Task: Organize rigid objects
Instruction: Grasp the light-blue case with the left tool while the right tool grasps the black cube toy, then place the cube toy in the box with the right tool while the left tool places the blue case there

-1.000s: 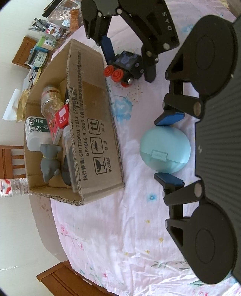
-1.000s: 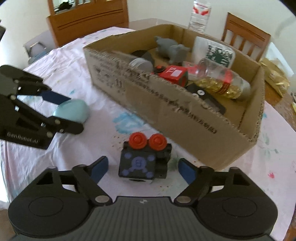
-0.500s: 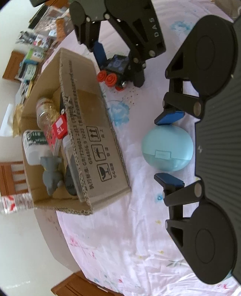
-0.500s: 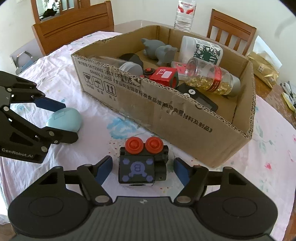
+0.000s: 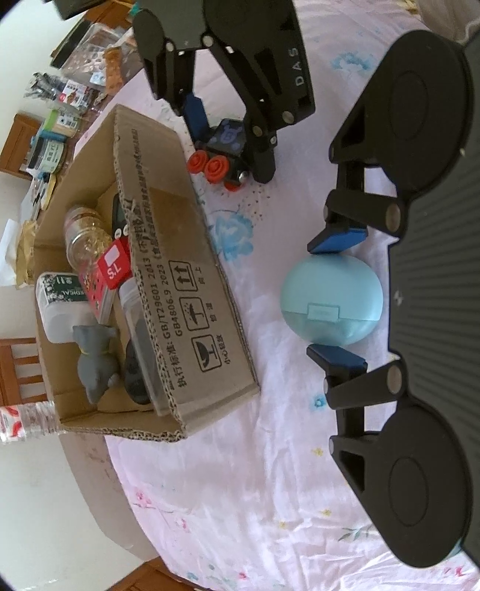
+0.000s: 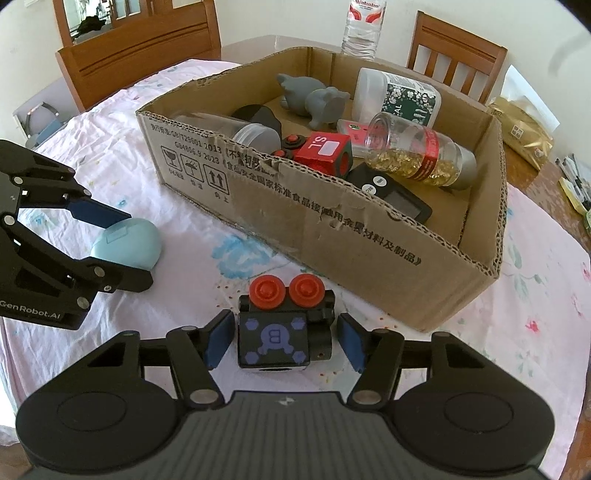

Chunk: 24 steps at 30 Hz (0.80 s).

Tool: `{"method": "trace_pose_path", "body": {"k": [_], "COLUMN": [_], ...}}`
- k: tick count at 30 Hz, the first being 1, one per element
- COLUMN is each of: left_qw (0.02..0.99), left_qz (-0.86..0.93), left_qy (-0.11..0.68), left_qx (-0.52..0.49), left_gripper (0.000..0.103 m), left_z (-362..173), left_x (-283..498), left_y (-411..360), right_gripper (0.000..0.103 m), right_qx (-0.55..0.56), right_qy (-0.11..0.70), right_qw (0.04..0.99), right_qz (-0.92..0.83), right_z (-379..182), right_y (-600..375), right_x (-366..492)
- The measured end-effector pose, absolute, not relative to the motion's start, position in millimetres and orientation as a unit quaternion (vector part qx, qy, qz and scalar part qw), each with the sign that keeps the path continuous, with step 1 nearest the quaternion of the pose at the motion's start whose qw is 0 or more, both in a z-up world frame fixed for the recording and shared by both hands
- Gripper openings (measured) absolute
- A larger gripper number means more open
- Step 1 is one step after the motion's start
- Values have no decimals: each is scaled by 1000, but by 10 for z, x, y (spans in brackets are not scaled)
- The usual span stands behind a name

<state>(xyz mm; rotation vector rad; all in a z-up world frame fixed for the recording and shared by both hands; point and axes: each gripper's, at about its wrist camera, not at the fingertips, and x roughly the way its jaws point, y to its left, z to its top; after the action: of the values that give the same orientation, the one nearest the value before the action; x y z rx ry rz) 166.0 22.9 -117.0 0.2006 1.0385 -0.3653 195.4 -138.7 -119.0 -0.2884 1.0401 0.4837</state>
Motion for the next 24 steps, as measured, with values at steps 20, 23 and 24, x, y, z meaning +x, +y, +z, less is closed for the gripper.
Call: {"method": "trace_pose_path", "body": {"k": [20,23,24], "left_qw": [833,836,837], "left_qz": [-215,-226,-227], "left_qy": [495,485,482], "left_qx": [123,124,125], "left_gripper": [52,52,52], "left_z": [-793,-615,-559], "left_x": [1575,1548,1548], "left_y": [301,334,341], "right_gripper": [56,56,56], "right_qx": [-157,-157,-155], "right_qy": [480,463,458], "right_qw": [822,831,835], "right_qz": [262,265,263], "right_z": [-635,-371,-299], "right_y": [-1479,-1528,-1547], "right_x": [1898,1922,1957]}}
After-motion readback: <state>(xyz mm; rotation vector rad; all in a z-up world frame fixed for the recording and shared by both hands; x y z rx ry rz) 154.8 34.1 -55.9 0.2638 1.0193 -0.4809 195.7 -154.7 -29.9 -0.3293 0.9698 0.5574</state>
